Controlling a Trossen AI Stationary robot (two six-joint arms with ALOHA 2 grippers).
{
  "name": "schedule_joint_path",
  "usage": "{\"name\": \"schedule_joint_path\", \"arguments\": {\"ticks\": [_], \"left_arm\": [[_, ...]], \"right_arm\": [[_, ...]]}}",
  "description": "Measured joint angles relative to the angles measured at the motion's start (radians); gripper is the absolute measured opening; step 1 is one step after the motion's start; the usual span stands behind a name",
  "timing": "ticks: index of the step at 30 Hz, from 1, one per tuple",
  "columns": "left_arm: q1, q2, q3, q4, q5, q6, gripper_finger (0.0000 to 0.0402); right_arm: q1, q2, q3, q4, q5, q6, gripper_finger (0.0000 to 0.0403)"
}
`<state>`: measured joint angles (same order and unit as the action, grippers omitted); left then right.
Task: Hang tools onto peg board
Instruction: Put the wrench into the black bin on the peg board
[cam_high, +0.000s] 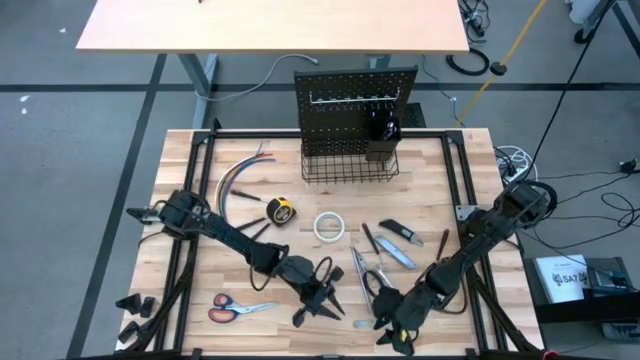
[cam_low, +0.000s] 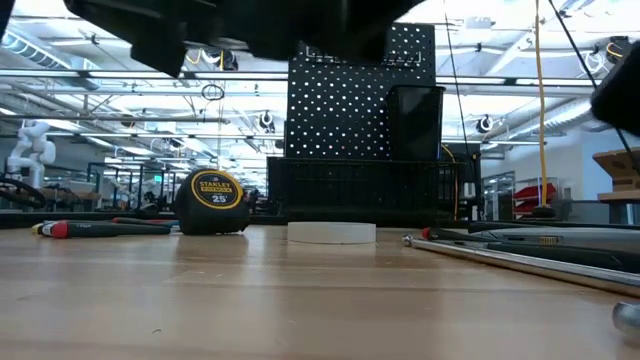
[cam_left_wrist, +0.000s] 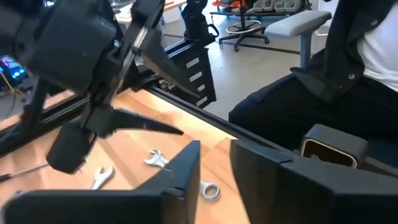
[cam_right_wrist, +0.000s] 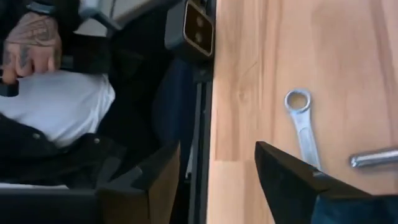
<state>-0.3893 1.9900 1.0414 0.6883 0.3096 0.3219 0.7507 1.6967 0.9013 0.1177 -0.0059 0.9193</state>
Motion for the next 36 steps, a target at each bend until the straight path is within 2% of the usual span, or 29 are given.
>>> {"name": "schedule_joint_path", "arguments": {"ticks": [3,5,12,20,24,29,36], "left_arm": [[-0.001,0.051,0.051,0.0,0.0,-0.028,0.0023],[-0.005,0.084,0.08,-0.001,-0.001,-0.048,0.0008],[-0.027,0.19,0.197,-0.028,-0.074,-0.054,0.0004],[-0.032,0.268,0.358,-0.304,-0.196,-0.054,0.0002],[-0.033,0.283,0.395,-0.379,-0.199,-0.054,0.0001],[-0.034,0.283,0.397,-0.394,-0.197,-0.055,0.0001],[-0.047,0.283,0.397,-0.411,-0.138,-0.055,0.0]], "right_arm": [[0.016,0.002,0.051,-0.095,0.0,0.002,0.0176],[0.022,0.002,0.076,-0.158,0.003,-0.004,0.0161],[0.025,0.002,0.094,-0.263,0.035,-0.053,0.0132],[0.024,0.002,0.093,-0.346,0.041,-0.23,0.0133],[0.024,0.002,0.093,-0.348,0.041,-0.258,0.0132],[0.024,0.002,0.093,-0.353,0.04,-0.265,0.0132],[0.024,0.002,0.093,-0.352,0.04,-0.289,0.0132]]}}
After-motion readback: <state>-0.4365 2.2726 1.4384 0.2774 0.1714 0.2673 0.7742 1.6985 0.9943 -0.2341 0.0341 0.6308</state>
